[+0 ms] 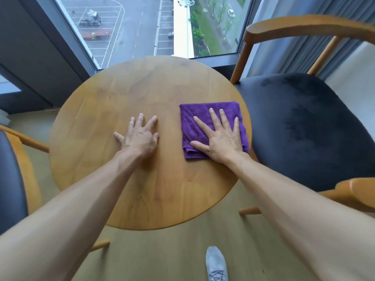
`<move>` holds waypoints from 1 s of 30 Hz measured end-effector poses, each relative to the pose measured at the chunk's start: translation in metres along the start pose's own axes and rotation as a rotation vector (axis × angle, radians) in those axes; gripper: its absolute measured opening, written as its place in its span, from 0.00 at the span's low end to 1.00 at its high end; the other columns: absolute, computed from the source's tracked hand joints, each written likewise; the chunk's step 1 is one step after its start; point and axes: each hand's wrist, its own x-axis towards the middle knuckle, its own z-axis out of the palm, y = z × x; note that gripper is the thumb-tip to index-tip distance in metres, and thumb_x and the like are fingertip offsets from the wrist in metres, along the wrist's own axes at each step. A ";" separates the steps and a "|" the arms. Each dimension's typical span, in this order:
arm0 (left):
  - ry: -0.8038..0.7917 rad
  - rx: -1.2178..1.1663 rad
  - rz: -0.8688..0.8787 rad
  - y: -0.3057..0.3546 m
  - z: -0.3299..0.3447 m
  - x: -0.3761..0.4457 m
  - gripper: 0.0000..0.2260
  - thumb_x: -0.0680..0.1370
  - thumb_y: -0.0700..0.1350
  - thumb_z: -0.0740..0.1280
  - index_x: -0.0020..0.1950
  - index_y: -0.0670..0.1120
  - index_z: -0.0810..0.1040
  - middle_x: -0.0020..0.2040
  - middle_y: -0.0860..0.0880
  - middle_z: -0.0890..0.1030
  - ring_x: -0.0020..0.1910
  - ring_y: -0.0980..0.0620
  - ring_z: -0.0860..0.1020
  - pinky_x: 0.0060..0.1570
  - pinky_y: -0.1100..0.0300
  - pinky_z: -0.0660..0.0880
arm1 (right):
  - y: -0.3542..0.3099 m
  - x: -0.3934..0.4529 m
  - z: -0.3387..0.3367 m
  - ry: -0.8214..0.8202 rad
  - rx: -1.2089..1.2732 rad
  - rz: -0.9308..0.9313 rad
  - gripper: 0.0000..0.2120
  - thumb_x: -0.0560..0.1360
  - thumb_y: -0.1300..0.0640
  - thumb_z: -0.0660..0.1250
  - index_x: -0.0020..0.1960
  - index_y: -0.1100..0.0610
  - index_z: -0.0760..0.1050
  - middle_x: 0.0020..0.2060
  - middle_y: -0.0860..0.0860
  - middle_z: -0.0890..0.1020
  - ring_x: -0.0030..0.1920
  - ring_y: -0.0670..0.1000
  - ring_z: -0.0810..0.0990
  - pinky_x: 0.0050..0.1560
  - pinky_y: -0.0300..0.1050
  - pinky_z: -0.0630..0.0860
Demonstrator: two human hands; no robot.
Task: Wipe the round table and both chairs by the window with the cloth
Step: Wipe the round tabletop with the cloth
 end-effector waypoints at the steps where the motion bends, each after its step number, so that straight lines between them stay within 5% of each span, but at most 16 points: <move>1: 0.005 0.000 0.023 -0.003 0.001 -0.006 0.24 0.84 0.53 0.56 0.79 0.63 0.55 0.82 0.52 0.48 0.81 0.49 0.46 0.71 0.27 0.49 | -0.016 -0.007 0.004 0.005 0.005 -0.017 0.37 0.73 0.24 0.47 0.77 0.32 0.40 0.80 0.50 0.39 0.79 0.56 0.34 0.74 0.69 0.37; 6: 0.117 -0.047 0.096 -0.034 0.008 -0.029 0.25 0.82 0.41 0.55 0.80 0.49 0.59 0.82 0.48 0.56 0.80 0.47 0.53 0.77 0.42 0.52 | -0.091 -0.035 0.022 0.003 -0.009 -0.162 0.35 0.74 0.25 0.47 0.77 0.33 0.41 0.80 0.50 0.39 0.79 0.57 0.34 0.72 0.70 0.36; 10: 0.258 -0.185 0.130 -0.052 0.010 -0.049 0.22 0.80 0.33 0.56 0.75 0.38 0.66 0.76 0.38 0.66 0.75 0.40 0.65 0.74 0.48 0.60 | -0.085 -0.041 0.022 -0.028 -0.024 -0.267 0.32 0.76 0.28 0.46 0.77 0.32 0.41 0.80 0.47 0.39 0.79 0.54 0.34 0.74 0.68 0.36; 20: 0.161 -0.179 0.213 0.001 0.008 -0.068 0.21 0.84 0.41 0.57 0.77 0.45 0.65 0.76 0.44 0.68 0.73 0.41 0.67 0.72 0.45 0.64 | 0.021 -0.052 0.010 -0.026 0.007 -0.126 0.31 0.77 0.29 0.48 0.77 0.32 0.43 0.80 0.46 0.43 0.80 0.52 0.38 0.76 0.64 0.36; 30: 0.088 -0.230 0.200 -0.012 0.010 -0.093 0.21 0.84 0.43 0.55 0.79 0.47 0.62 0.76 0.42 0.68 0.73 0.41 0.68 0.71 0.50 0.65 | -0.022 -0.105 0.029 0.043 0.027 -0.052 0.30 0.78 0.31 0.45 0.78 0.33 0.44 0.81 0.47 0.43 0.80 0.53 0.38 0.76 0.63 0.37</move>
